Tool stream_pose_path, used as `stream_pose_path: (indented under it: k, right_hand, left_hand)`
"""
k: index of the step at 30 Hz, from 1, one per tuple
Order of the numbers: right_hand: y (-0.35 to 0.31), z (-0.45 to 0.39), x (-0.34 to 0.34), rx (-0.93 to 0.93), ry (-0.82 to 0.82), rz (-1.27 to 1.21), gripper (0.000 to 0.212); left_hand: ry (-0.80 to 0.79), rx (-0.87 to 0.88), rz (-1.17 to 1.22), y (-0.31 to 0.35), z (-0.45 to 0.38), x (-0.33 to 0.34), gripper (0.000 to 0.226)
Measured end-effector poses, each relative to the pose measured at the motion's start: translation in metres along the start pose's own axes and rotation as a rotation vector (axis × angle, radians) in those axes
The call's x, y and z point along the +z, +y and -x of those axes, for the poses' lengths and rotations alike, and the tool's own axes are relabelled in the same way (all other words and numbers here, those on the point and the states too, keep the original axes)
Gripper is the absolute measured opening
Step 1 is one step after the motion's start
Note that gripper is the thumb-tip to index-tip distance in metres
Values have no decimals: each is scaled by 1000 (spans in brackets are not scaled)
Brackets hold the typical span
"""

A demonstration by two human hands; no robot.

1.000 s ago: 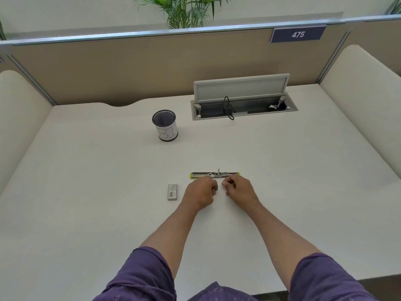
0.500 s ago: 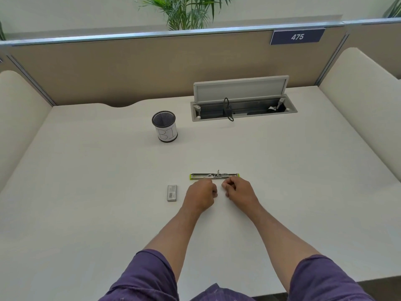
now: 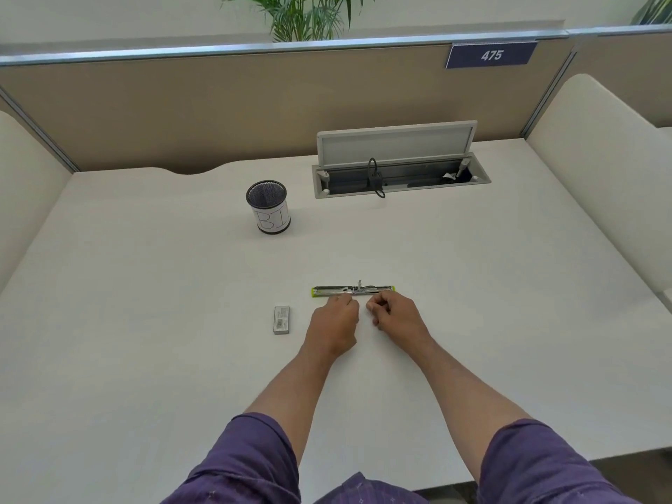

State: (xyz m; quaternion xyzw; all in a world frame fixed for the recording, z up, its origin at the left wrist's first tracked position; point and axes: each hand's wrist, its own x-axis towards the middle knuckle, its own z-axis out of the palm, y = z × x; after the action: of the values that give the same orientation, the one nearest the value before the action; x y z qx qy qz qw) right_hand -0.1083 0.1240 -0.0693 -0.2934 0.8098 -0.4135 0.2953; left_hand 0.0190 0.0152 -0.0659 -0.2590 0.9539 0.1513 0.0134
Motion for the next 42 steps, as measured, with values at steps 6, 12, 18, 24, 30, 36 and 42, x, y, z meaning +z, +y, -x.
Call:
stream_pose_path:
  k: [6, 12, 18, 24, 30, 36, 42]
  right_hand:
    - [0, 0, 1, -18, -1, -5, 11]
    - [-4, -2, -3, -35, -24, -66, 8]
    - [-19, -4, 3, -40, -40, -365, 18]
    - [-22, -6, 12, -82, -117, -308, 7]
    - [-21, -2, 4, -124, -172, -246, 15]
    - [-14, -5, 5, -63, -86, 65, 9]
    - [-20, -2, 10, -251, -202, 434, 12]
  left_hand:
    - [-29, -6, -120, 3, 8, 6, 28]
    - [10, -296, 543, -13, -3, -6, 15]
    - [12, -356, 1282, -22, 6, -22, 14]
    - [-26, -439, 1531, -25, 11, -18, 20]
    - [-49, -455, 1516, -31, 16, -16, 19]
    - [54, -495, 1401, -29, 15, -16, 6]
    - [96, -511, 1392, -28, 17, -11, 5]
